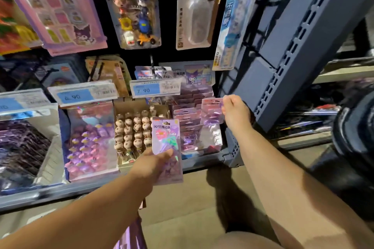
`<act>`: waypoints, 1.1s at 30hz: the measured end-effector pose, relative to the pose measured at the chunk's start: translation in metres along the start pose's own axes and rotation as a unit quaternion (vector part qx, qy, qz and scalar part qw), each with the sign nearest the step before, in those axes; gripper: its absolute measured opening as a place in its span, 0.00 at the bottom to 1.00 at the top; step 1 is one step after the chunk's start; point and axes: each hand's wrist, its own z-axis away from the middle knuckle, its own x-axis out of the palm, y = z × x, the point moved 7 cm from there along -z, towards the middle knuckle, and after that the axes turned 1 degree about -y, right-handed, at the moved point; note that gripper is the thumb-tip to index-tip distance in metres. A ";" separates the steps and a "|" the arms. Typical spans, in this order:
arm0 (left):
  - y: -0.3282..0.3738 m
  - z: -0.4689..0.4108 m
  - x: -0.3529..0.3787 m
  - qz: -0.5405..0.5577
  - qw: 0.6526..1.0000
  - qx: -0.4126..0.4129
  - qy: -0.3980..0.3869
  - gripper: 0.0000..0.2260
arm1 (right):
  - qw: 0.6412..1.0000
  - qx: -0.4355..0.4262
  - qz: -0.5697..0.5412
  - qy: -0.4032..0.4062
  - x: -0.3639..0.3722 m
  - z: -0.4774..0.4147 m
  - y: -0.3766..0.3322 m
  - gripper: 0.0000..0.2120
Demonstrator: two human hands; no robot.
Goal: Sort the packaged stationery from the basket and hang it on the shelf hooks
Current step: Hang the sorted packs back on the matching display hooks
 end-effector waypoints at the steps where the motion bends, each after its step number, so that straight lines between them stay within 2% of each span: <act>1: 0.001 -0.002 0.002 -0.001 1.000 0.002 -0.002 0.08 | 1.000 0.002 0.003 -0.007 0.003 -0.003 0.001 0.11; 12: 0.012 -0.024 0.020 -0.012 1.000 -0.010 -0.012 0.14 | 0.995 0.042 -0.034 -0.082 0.034 -0.039 0.022 0.11; 20: 0.014 -0.029 0.030 -0.008 1.000 -0.019 -0.008 0.11 | 0.992 0.048 -0.065 -0.097 0.043 -0.056 0.033 0.11; 28: 0.013 -0.031 0.026 -0.026 0.999 -0.027 -0.026 0.14 | 0.996 0.040 -0.045 -0.068 0.046 -0.061 0.037 0.12; 33: 0.016 -0.035 0.020 -0.027 1.000 -0.005 -0.006 0.10 | 0.998 0.048 -0.018 -0.046 0.045 -0.060 0.036 0.12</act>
